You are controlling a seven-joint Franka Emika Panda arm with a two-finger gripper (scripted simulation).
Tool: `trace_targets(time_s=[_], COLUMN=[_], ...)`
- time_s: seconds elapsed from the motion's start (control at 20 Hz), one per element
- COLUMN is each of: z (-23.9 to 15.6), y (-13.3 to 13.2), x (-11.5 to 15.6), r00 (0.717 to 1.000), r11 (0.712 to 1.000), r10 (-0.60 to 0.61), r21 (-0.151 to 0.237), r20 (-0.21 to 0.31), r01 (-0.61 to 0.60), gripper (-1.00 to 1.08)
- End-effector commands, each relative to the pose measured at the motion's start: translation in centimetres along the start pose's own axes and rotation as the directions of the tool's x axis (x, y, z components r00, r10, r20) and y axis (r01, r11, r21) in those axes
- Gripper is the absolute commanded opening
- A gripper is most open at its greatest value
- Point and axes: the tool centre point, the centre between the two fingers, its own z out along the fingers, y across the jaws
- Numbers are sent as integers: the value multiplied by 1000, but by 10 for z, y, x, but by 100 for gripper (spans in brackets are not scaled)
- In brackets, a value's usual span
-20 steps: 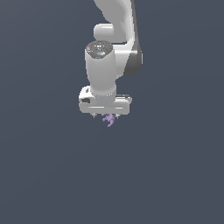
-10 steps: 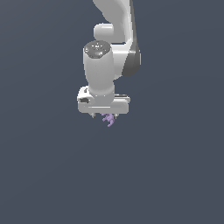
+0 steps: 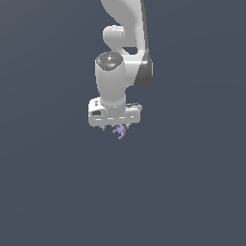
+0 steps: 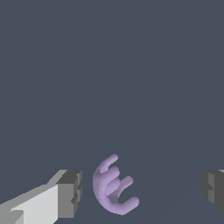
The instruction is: Pick up the object and move it to a goal position.
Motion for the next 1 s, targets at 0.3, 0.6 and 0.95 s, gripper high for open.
trace_targets(time_s=[0.3, 0.6, 0.95], z=[32, 54, 69], y=[-7, -13, -18], x=[-30, -54, -74], r00=[974, 923, 864], r11=[974, 923, 864], r10=[-227, -385, -503], r21=[-4, -3, 0], r20=[9, 14, 17], r01=[227, 385, 504], gripper=[100, 100, 100])
